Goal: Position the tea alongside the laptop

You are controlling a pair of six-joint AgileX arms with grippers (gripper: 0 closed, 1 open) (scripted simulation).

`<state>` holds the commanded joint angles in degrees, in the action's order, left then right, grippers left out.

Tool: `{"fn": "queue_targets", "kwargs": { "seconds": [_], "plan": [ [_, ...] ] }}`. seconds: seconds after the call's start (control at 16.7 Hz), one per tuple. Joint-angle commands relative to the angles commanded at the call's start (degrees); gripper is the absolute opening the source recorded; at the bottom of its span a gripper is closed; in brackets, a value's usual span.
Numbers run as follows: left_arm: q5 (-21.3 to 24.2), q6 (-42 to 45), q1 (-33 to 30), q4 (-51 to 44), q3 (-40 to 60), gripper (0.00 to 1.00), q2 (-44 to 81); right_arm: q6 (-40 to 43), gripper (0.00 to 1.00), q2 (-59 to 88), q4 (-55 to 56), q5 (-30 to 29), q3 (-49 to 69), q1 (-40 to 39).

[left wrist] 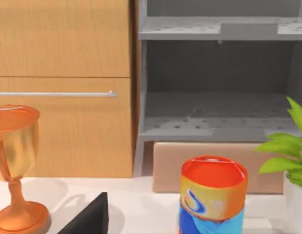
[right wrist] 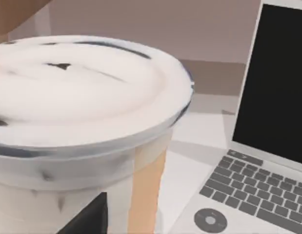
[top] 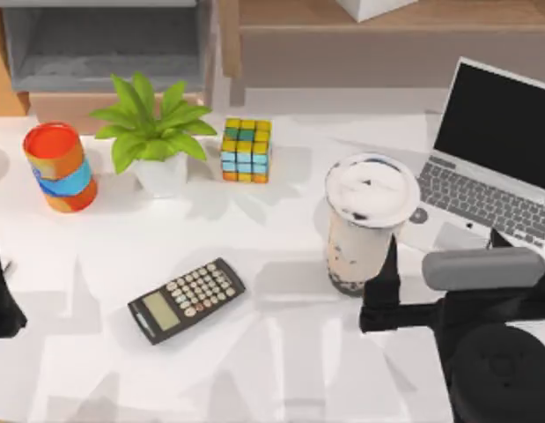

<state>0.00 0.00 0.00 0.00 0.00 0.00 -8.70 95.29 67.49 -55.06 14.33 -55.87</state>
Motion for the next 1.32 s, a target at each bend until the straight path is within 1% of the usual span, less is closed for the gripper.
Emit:
{"fn": "queue_targets", "kwargs": {
  "seconds": [0.12,0.3,0.6,0.78,1.14,1.32],
  "plan": [
    [0.0,0.0,0.0,0.0,0.0,1.00,0.0,1.1,1.00,8.4,7.0,-4.6,2.1,-4.1],
    [0.0,0.0,0.0,0.0,0.0,1.00,0.0,3.1,1.00,18.0,16.3,-10.0,5.2,-8.7],
    [0.0,0.0,0.0,0.0,0.0,1.00,0.0,6.4,1.00,27.9,27.7,-15.7,9.7,-12.9],
    [0.0,0.0,0.0,0.0,0.0,1.00,0.0,7.2,1.00,29.8,30.4,-16.8,10.9,-13.7],
    [0.0,0.0,0.0,0.0,0.0,1.00,0.0,7.2,1.00,29.7,30.2,-16.6,10.8,-13.3],
    [0.0,0.0,0.0,0.0,0.0,1.00,0.0,7.6,1.00,30.0,29.0,-13.3,12.8,-10.2]
  ]
}}
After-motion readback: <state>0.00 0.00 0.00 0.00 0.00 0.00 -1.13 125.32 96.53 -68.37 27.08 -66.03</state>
